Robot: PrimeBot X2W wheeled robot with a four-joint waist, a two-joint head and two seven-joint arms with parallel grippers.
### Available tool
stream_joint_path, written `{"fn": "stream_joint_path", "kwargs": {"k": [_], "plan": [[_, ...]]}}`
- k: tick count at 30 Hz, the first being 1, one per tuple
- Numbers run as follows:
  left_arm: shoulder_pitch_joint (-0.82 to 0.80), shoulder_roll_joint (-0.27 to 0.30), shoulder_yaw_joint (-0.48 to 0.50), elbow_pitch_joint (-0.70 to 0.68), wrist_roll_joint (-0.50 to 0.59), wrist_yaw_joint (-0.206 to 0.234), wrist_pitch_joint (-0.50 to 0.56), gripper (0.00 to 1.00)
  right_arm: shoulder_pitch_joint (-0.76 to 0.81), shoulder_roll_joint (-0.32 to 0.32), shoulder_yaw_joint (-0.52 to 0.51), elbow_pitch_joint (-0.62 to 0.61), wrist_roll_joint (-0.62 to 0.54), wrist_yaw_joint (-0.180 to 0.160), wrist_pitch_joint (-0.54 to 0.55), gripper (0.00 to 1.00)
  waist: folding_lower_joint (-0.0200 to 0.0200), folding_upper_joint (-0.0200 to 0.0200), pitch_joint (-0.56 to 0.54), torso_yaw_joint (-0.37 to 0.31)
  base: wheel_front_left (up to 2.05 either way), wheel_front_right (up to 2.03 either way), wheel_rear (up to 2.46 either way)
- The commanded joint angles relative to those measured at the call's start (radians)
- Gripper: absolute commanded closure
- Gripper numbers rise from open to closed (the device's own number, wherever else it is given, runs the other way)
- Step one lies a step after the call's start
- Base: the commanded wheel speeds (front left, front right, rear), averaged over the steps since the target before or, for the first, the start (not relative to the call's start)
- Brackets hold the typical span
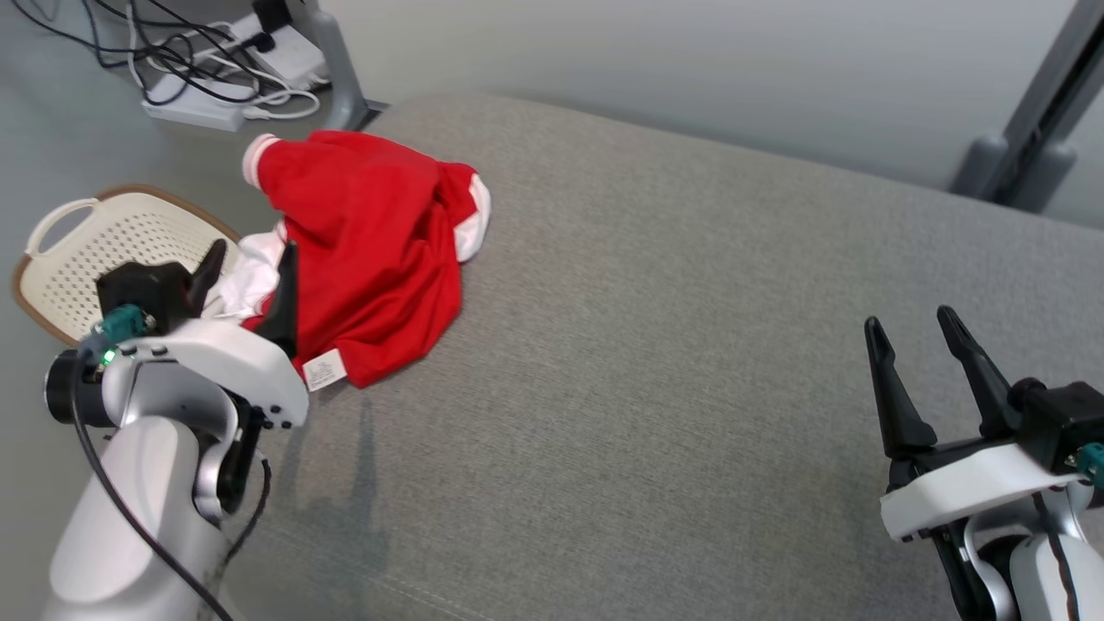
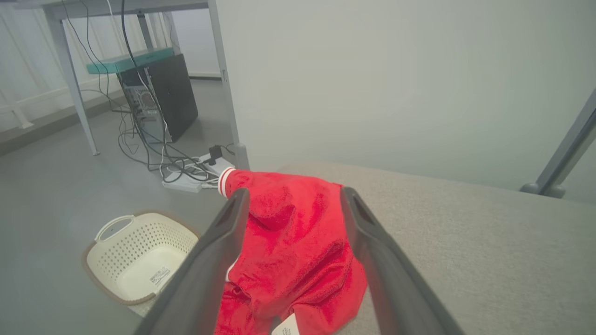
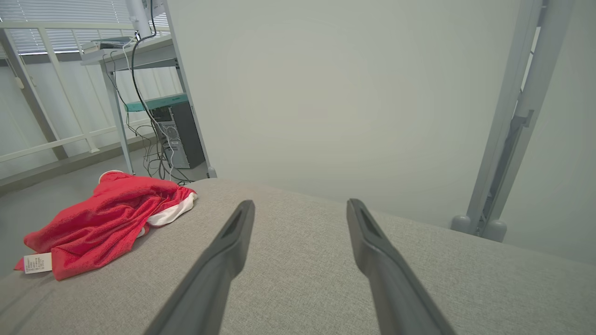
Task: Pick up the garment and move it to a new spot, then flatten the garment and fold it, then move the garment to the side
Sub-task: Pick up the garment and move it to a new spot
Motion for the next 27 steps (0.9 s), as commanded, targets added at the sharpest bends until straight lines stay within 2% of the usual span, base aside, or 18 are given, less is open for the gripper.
{"fn": "stream_joint_path", "kwargs": {"k": [1,6,13,20,21,22,23,27], "plan": [[-0.052,0.012,0.004,0.057,-0.020,-0.017,0.029,0.00,-0.026,-0.014,0.005,-0.011,-0.005,0.000,0.006,0.00,0.0000,0.0000,0.063,-0.056,0.00,0.00,0.00],[-0.162,0.020,0.018,0.248,-0.066,-0.063,0.080,0.00,-0.076,-0.030,0.015,-0.024,-0.004,0.000,0.015,0.00,0.0000,0.0000,0.149,-0.123,0.00,0.00,0.00],[-0.288,0.048,0.045,0.524,-0.111,-0.115,0.088,0.00,-0.127,-0.046,0.029,-0.032,-0.006,0.000,0.019,0.00,0.0000,0.0000,0.250,-0.195,0.00,0.00,0.00],[-0.363,0.072,0.046,0.711,-0.114,-0.128,0.049,0.00,-0.152,-0.055,0.031,-0.028,-0.003,0.000,0.008,0.00,0.0000,0.0000,0.294,-0.221,0.00,0.00,0.00],[-0.371,0.075,0.049,0.730,-0.117,-0.124,0.038,0.04,-0.152,-0.056,0.030,-0.026,-0.003,0.000,0.007,0.00,0.0000,0.0000,0.296,-0.221,0.00,0.00,0.00],[-0.380,0.080,0.050,0.746,-0.118,-0.124,0.027,0.68,-0.154,-0.055,0.030,-0.025,-0.003,0.000,0.007,0.00,0.0000,0.0000,0.297,-0.221,0.00,0.00,0.00],[-0.389,0.081,0.052,0.761,-0.121,-0.127,0.013,1.00,-0.156,-0.055,0.030,-0.023,-0.002,0.000,0.007,0.00,0.0000,0.0000,0.297,-0.220,0.00,0.00,0.00],[-0.413,0.083,0.053,0.784,-0.112,-0.109,-0.051,1.00,-0.161,-0.053,0.027,-0.020,-0.002,0.000,0.003,0.00,0.0000,0.0000,0.291,-0.215,0.00,0.00,0.00]]}}
